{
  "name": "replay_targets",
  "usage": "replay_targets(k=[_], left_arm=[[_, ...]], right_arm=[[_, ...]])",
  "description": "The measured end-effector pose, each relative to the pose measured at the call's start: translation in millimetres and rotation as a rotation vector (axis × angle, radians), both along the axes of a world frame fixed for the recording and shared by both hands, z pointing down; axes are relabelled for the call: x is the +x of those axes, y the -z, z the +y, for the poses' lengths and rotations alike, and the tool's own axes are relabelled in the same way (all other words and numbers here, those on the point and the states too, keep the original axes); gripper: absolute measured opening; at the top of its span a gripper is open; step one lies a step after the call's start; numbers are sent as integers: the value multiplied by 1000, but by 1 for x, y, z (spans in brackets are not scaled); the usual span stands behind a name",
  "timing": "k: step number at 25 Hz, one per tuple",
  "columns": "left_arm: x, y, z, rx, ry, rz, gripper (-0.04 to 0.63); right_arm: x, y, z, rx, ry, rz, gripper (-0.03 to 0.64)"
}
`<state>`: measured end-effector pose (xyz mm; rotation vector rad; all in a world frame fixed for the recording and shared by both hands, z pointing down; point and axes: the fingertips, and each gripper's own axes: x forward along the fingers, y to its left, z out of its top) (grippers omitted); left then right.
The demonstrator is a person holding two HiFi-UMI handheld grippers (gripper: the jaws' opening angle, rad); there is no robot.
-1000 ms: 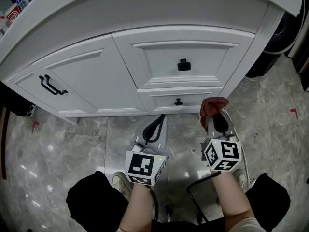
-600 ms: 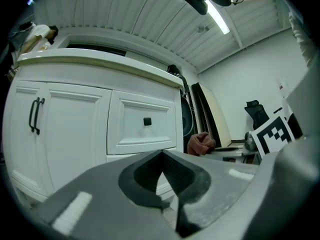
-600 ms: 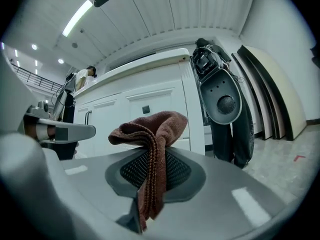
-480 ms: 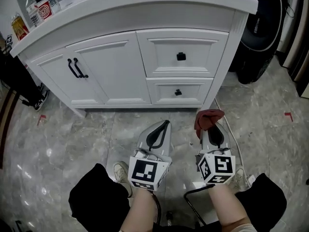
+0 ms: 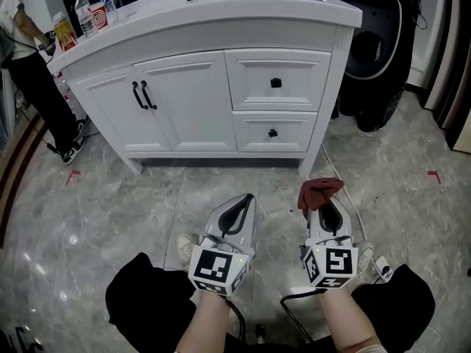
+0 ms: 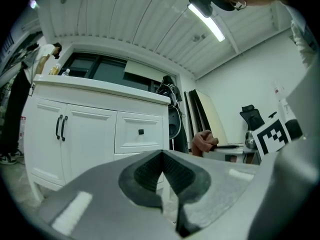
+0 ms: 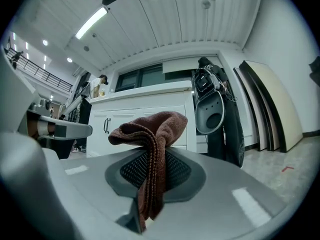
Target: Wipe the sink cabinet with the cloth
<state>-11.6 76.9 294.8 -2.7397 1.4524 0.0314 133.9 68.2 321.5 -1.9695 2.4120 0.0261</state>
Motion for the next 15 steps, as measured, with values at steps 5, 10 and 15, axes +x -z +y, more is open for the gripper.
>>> replay_targets(k=[5, 10, 15], left_arm=[[-2, -8, 19, 3, -5, -30, 0], [-2, -10, 25, -5, -19, -38, 0], [2, -10, 23, -5, -24, -24, 0]], right_arm=[[-10, -7, 21, -41, 23, -40, 89], [-18, -1, 29, -31, 42, -39, 89], [-17, 1, 26, -32, 51, -41, 87]])
